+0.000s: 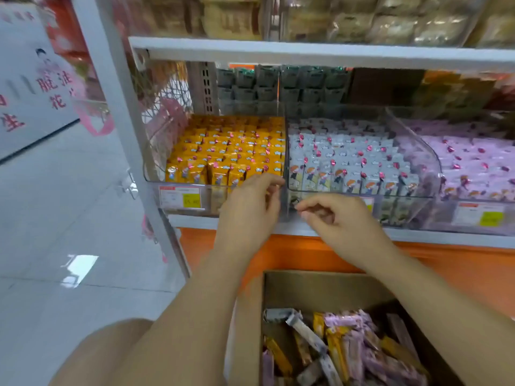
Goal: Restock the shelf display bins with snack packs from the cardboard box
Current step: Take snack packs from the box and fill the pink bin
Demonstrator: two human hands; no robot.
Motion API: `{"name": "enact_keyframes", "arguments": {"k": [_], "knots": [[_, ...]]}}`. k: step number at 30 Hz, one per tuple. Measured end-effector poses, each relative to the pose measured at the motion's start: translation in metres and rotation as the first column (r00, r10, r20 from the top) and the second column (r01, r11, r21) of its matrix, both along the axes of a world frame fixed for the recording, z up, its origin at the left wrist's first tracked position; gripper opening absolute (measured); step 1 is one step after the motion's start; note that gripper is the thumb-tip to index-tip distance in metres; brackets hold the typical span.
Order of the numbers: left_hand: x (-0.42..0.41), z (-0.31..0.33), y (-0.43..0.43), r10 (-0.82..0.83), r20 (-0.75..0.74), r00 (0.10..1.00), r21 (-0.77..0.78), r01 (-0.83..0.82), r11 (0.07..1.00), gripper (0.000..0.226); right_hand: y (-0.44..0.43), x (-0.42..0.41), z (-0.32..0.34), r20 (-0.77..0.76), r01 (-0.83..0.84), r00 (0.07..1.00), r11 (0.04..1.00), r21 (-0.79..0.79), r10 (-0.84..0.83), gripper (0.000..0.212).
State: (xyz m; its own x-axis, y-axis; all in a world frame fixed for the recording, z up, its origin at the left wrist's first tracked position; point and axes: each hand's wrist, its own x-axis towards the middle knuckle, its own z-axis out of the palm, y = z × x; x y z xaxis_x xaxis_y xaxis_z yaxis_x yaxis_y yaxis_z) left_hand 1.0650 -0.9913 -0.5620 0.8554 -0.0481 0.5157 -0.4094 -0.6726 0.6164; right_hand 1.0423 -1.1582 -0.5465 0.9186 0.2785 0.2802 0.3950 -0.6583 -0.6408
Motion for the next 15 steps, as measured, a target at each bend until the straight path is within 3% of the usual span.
{"name": "enact_keyframes", "arguments": {"k": [8,15], "knots": [[-0.029,-0.114,-0.092,-0.053,-0.315,0.948,0.001,0.056,0.998,0.025,-0.117,-0.033,-0.120,-0.281,0.255,0.919,0.961,-0.110,-0.276,0.015],[-0.048,-0.202,-0.134,-0.050,-0.666,0.745,0.047,0.108,0.993,0.029,-0.186,-0.040,-0.207,-0.613,0.249,0.686,0.919,-0.307,-0.391,0.024]]}}
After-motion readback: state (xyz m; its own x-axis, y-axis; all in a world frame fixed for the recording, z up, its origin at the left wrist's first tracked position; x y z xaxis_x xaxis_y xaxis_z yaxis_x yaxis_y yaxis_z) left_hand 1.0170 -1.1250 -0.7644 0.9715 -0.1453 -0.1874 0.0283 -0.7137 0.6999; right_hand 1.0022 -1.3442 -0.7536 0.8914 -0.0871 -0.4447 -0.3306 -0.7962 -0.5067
